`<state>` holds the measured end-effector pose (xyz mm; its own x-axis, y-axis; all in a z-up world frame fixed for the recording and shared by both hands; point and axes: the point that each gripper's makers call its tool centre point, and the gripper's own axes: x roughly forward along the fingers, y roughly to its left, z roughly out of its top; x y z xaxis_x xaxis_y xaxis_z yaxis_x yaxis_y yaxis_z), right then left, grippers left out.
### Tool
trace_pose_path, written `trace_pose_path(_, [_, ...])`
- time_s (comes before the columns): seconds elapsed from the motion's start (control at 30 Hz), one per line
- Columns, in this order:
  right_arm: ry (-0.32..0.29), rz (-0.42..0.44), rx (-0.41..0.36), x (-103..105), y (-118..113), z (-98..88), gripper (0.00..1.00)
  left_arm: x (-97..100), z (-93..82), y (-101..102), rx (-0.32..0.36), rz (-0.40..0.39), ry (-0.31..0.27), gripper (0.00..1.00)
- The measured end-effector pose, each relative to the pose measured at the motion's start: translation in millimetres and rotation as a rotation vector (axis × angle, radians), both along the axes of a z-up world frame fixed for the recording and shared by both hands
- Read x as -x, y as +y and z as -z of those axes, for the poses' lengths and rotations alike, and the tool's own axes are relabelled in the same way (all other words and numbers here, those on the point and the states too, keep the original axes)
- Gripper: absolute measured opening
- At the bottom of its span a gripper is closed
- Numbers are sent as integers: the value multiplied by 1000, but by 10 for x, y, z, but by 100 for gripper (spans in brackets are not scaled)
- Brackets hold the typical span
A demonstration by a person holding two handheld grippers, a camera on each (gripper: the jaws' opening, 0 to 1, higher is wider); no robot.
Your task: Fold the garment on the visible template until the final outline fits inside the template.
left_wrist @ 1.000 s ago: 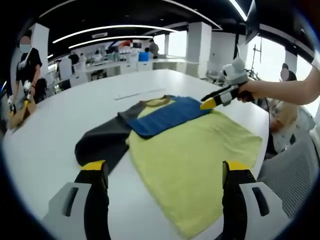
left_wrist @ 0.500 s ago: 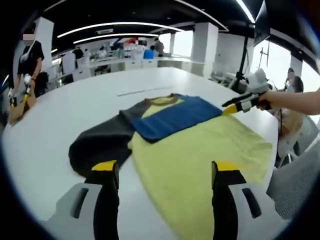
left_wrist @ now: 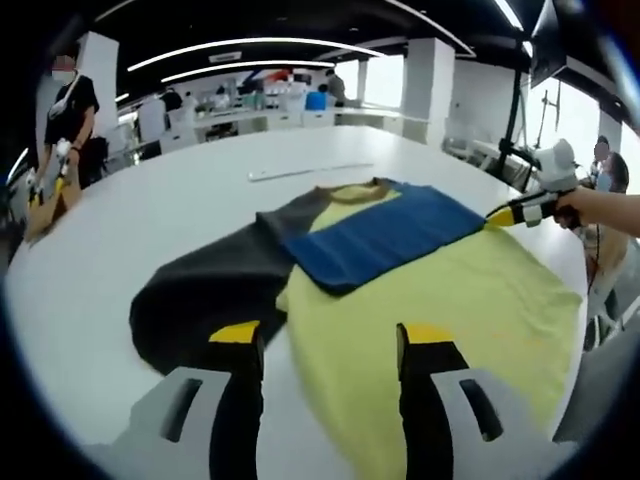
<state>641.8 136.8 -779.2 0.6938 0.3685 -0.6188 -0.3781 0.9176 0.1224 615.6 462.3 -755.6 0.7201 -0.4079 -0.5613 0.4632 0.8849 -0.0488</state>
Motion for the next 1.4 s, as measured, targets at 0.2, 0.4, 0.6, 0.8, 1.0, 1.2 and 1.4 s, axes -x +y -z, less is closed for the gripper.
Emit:
trace_pose_path(0.2, [12, 11, 3, 6, 7, 55, 6, -119, 77, -32, -1, -5, 8, 37])
trace_pose_path(0.4, [15, 36, -1, 7, -5, 65, 3, -253, 126, -4, 18, -55, 15, 28])
trace_pose_path(0.6, [27, 58, -1, 6, -25, 79, 1, -291, 257, 68, -37, -76, 48, 10])
trace_pose_path(0.8, [14, 28, 110, 20, -32, 90, 0, -283, 289, 77, -58, -67, 60, 3])
trace_pose_path(1.0, [-15, 9, 198, -3, -76, 91, 0, -300, 293, 33, -58, -55, 60, 1])
trace_pose_path(1.2, [-14, 5, 200, -24, -157, 90, 0, -270, 292, -22, -53, -40, 66, 1])
trace_pose_path(1.4, [-5, 10, 195, -37, -273, 90, 0, -239, 296, -136, -43, -17, 70, 1])
